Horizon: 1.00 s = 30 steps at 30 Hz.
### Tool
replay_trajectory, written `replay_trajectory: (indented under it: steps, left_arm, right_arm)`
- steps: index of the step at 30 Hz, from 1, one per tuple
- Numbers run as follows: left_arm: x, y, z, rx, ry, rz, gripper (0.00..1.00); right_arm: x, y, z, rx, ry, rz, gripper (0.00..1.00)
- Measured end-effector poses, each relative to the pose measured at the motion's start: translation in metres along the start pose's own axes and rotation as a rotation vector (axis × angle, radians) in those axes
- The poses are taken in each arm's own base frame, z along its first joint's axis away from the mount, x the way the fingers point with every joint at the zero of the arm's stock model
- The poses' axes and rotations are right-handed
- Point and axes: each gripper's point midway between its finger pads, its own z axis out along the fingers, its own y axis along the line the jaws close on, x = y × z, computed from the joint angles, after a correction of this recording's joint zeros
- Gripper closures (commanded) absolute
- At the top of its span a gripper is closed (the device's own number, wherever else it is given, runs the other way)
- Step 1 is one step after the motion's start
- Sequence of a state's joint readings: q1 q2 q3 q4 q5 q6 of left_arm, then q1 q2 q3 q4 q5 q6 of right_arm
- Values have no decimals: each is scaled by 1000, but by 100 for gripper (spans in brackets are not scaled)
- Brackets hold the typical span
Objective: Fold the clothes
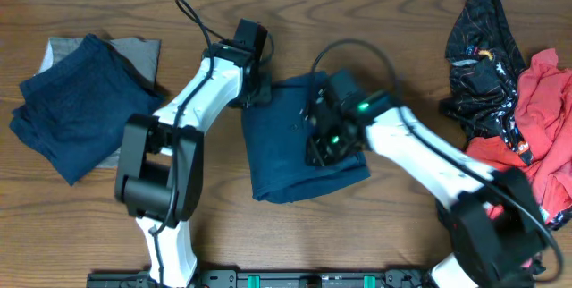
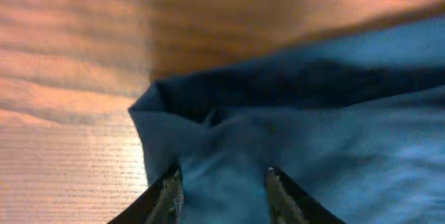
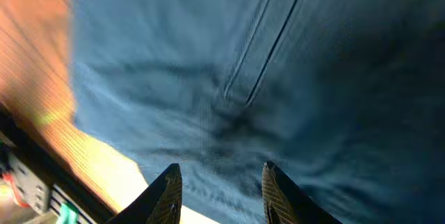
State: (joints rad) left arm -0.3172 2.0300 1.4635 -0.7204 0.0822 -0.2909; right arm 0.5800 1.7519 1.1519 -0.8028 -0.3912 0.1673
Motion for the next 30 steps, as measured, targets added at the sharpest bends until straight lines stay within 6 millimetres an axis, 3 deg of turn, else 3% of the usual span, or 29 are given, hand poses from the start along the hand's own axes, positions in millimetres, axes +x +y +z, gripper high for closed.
replay_trajectory:
  steps: [5,10,14,18,23,25,27,28,30]
  left_arm:
    - [32,11,12,-49,145,-1,57]
    - [74,28,2,-117,321,-11,57]
    - [112,28,-13,-104,501,-36,56]
    - [133,10,-23,-6,615,-78,54]
    - [122,-8,-20,90,567,-82,49]
    - [108,-15,-19,133,491,-61,33]
    - [88,-24,-21,183,391,-23,7]
    - [77,-28,-23,207,340,-6,0]
    - [58,-36,-27,243,250,29,2]
  right_arm:
    - [34,-14,43,41,155,52,66]
    - [32,-24,42,86,148,98,67]
    - [16,-57,35,210,73,142,51]
    - [-19,-105,15,351,-58,187,51]
    - [-41,-140,-7,446,-111,234,51]
    - [-46,-142,-12,464,-117,231,50]
    - [-49,-140,-16,470,-119,225,50]
    - [-49,-140,-16,472,-120,224,50]
    - [-48,-138,-17,481,-112,218,49]
